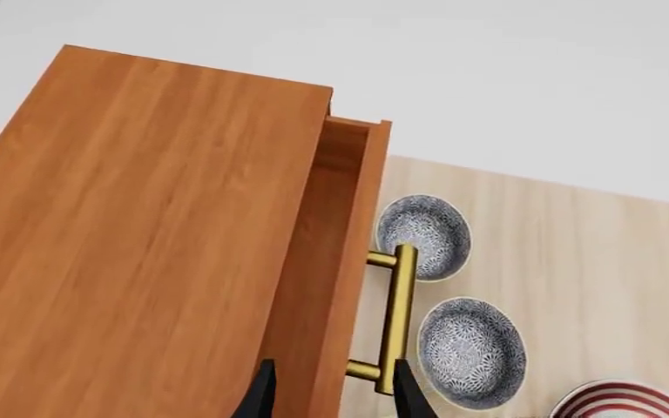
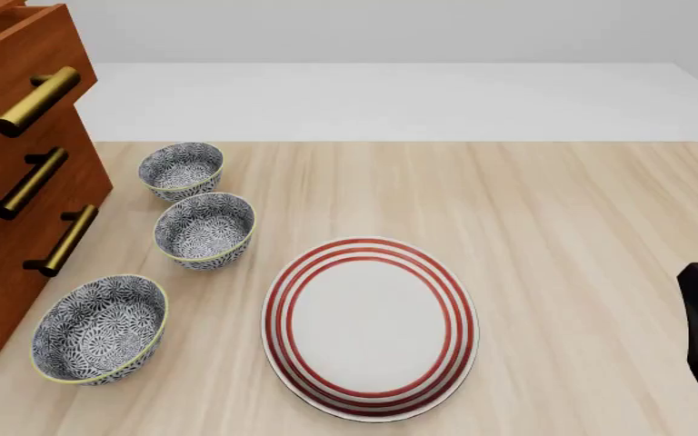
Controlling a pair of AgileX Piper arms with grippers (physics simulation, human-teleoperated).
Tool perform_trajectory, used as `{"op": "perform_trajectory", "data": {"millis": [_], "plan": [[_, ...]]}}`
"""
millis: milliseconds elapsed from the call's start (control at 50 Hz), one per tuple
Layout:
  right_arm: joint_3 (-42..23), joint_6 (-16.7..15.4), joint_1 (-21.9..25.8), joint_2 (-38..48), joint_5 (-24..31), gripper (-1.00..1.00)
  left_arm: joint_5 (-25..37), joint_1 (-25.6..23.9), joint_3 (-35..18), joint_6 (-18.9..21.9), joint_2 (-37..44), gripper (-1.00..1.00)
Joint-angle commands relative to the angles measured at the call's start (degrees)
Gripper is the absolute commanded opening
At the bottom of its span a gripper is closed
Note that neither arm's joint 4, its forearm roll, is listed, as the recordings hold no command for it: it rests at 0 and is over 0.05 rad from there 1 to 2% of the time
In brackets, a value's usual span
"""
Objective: Open the top drawer of the cabinet.
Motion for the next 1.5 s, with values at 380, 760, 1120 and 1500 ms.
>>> {"op": "perform_trajectory", "data": {"millis": [380,760,1120,1500], "plan": [[0.0,0.0,0.0,0.0,0.0,1.00,-1.4,0.4,0.3,2.0,2.7,1.00],[0.0,0.0,0.0,0.0,0.0,1.00,-2.6,0.0,2.0,2.1,3.2,1.00],[0.0,0.0,0.0,0.0,0.0,1.00,-3.6,-0.6,3.5,1.6,3.7,1.00],[0.0,0.0,0.0,0.0,0.0,1.00,-4.6,-0.8,4.4,1.3,4.7,1.00]]}}
